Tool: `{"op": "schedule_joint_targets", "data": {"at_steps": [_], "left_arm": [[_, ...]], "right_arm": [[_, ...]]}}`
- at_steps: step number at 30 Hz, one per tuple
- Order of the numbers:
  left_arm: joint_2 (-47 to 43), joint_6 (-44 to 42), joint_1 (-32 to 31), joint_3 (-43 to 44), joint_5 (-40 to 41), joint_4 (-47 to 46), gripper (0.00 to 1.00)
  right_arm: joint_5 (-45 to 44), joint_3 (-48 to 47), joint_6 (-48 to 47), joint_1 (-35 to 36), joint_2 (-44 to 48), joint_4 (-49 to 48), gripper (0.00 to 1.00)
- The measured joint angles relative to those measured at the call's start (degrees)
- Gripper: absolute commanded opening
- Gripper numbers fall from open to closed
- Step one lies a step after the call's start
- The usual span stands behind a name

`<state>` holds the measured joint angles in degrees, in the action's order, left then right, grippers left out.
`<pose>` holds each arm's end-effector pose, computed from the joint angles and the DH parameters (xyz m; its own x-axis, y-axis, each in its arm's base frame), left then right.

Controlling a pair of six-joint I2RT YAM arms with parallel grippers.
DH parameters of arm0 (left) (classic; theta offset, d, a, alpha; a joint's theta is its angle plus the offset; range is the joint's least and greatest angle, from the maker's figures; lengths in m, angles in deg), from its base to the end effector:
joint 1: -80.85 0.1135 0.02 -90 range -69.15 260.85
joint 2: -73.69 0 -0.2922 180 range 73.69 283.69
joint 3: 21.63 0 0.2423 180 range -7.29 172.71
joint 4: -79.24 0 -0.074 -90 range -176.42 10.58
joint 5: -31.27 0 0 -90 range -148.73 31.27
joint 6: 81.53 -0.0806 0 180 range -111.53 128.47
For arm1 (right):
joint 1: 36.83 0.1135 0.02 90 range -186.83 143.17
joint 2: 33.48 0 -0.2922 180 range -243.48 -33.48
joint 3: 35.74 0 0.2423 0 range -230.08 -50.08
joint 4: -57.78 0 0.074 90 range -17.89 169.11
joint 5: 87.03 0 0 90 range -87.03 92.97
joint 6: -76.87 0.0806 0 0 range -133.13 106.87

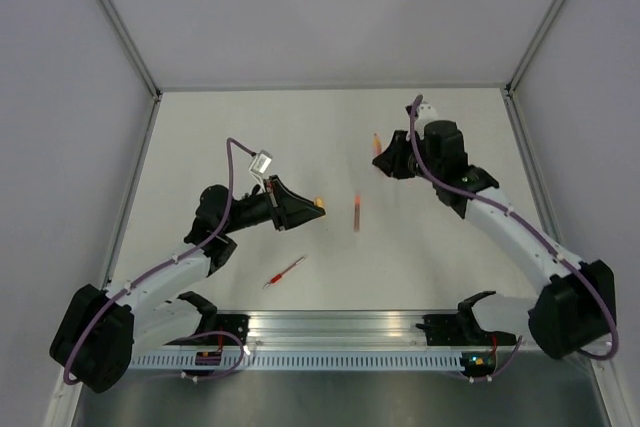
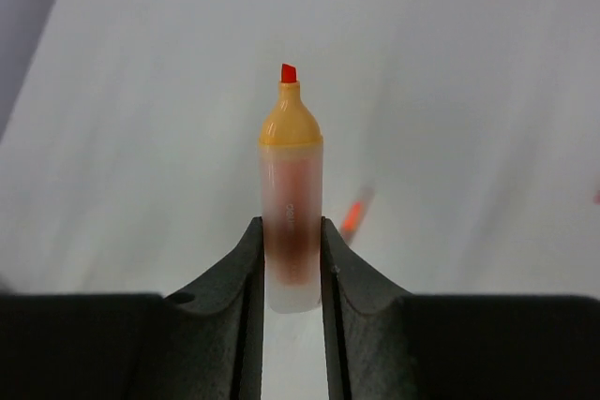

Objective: Insert the pens into the pen caps

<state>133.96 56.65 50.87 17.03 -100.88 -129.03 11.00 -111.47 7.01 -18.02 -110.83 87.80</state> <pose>0.1750 -0.1634 0.2935 -0.6394 -0.2690 -0.7203 0.7069 0.1629 -0.6883 0.3080 0.1168 0.3111 -0.6149 0.1507 -0.7741 -0.2345 0.9022 0.3619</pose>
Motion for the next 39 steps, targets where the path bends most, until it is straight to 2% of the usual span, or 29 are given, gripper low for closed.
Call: {"op": "schedule_joint_targets", "data": {"at_steps": [3,6,11,15,23,39], "left_arm": [[-1.7,0.1,0.0,-0.2,-0.6,-0.1,0.02],[-4.2,0.6,0.0,-0.2,-1.3,-0.6,0.02],[-8.4,1.6,0.0,1.7,-2.1,-0.2,0.02],[-8.2,2.8,0.0,6.2,-4.2,-1.4,0.02],[-3.7,6.3,0.0,10.1,-7.7,-6.4,0.02],[4.7,8.7,-1.8,12.4,-8.0,-12.9,0.02]], "right_arm": [[7.3,13.0,3.0,7.4,11.6,-10.0,0.0],[13.2,24.1,6.0,12.0,21.1,-17.5,0.0],[19.8,32.9,9.1,16.3,29.5,-28.0,0.0],[22.7,35.0,9.5,19.1,33.4,-33.7,0.0],[26.4,36.6,11.6,21.2,33.9,-41.9,0.0],[28.2,37.6,13.6,24.7,34.2,-45.4,0.0]]}}
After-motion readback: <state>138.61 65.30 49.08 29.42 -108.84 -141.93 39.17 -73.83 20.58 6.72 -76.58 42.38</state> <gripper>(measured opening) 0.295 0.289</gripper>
